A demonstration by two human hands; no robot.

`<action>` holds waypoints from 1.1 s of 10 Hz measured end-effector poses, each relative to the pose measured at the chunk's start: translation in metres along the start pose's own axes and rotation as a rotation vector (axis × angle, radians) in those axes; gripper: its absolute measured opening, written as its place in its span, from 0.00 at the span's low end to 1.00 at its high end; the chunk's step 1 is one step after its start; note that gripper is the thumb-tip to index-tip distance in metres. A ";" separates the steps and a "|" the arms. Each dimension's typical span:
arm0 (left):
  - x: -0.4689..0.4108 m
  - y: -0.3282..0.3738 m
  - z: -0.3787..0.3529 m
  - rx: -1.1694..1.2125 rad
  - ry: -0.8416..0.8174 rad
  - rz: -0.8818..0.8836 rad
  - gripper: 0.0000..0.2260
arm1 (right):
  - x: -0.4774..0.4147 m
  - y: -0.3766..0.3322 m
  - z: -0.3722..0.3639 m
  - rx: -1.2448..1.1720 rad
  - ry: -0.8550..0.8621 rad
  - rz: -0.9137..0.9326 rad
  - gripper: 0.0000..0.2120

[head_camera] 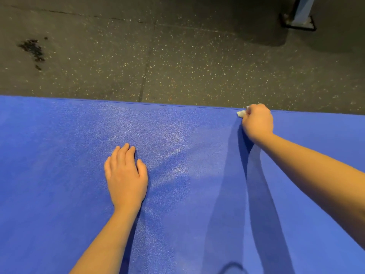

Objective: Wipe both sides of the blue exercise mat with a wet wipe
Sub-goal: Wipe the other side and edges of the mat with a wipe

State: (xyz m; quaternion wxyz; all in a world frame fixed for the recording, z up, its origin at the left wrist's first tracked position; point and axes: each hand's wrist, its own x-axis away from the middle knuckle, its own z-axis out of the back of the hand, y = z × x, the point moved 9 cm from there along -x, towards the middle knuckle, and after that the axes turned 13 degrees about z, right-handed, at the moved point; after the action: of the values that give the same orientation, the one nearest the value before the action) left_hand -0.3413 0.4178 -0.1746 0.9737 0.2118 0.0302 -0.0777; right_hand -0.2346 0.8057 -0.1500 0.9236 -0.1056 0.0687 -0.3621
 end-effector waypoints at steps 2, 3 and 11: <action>-0.001 0.001 -0.001 -0.001 -0.003 -0.002 0.19 | 0.056 -0.094 -0.020 -0.205 -0.115 0.550 0.13; 0.000 0.001 0.000 -0.001 -0.006 -0.002 0.19 | 0.041 -0.077 -0.019 -0.106 -0.087 0.528 0.14; 0.000 0.001 -0.001 0.006 -0.013 -0.001 0.19 | 0.042 -0.127 -0.026 -0.019 -0.064 0.601 0.05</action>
State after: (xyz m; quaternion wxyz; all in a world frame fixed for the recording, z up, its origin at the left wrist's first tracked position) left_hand -0.3412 0.4189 -0.1753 0.9732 0.2144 0.0235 -0.0795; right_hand -0.2928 0.6825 -0.1465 0.9900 -0.1007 0.0712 -0.0683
